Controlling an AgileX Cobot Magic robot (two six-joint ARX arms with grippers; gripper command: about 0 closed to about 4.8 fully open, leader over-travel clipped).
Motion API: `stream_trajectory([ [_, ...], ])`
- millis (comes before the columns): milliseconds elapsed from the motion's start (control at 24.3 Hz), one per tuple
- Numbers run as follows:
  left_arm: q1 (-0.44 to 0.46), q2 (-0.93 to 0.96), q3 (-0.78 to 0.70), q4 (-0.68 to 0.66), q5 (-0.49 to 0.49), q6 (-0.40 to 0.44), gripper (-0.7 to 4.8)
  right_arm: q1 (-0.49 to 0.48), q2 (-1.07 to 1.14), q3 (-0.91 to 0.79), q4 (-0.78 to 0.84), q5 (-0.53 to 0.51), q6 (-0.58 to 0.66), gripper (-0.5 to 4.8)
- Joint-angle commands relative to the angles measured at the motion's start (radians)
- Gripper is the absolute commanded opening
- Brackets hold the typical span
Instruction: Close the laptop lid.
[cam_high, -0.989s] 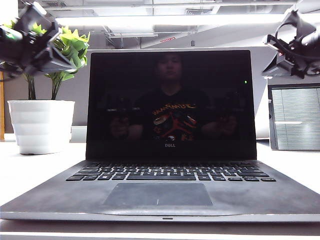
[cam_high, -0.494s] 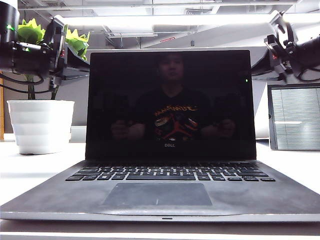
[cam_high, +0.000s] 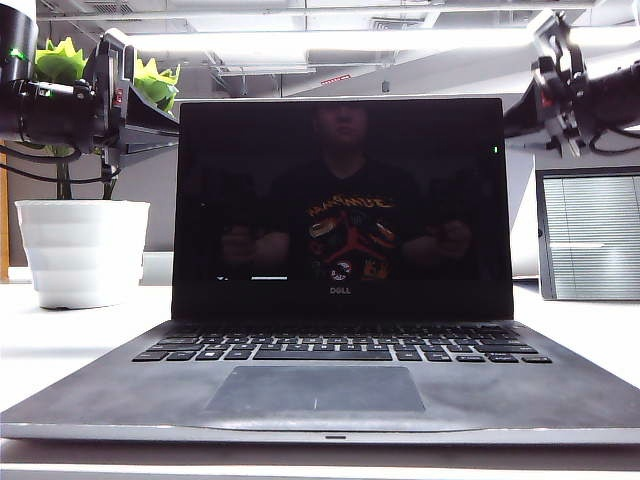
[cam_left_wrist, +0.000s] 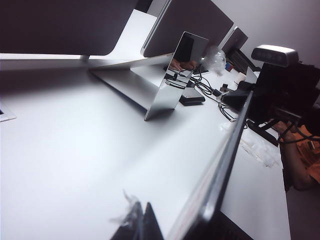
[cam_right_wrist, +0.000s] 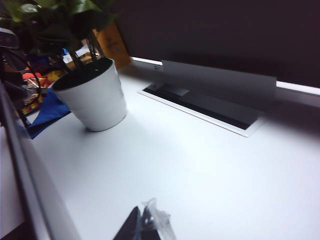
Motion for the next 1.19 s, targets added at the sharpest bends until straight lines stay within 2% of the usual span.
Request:
stream_trajectory([
  [41, -0.003, -0.003, 0.003, 0.0, 0.049, 0.001, -0.05, -0.002, -0.003, 0.014, -0.017, -0.043, 0.001, -0.01],
  [330, -0.003, -0.003, 0.003, -0.031, 0.095, -0.02, -0.05, -0.018, -0.003, 0.014, -0.068, -0.138, 0.002, -0.01],
  [618, -0.003, -0.004, 0.003, -0.053, 0.169, -0.11, -0.05, -0.023, -0.003, 0.014, -0.07, -0.22, 0.088, -0.01],
  [742, -0.003, -0.004, 0.002, -0.054, 0.222, -0.146, -0.05, -0.023, -0.003, 0.014, -0.077, -0.279, 0.095, -0.01],
  [865, -0.003, -0.004, 0.002, -0.056, 0.232, -0.179, -0.05, -0.023, -0.004, 0.014, -0.118, -0.309, 0.1, -0.01],
  [989, -0.003, -0.004, 0.002, -0.099, 0.232, -0.183, -0.05, -0.023, -0.008, 0.014, -0.19, -0.324, 0.114, -0.01],
  [1195, -0.011, -0.004, 0.001, -0.265, 0.276, -0.161, -0.05, -0.02, -0.01, 0.013, -0.288, -0.365, 0.114, -0.01],
])
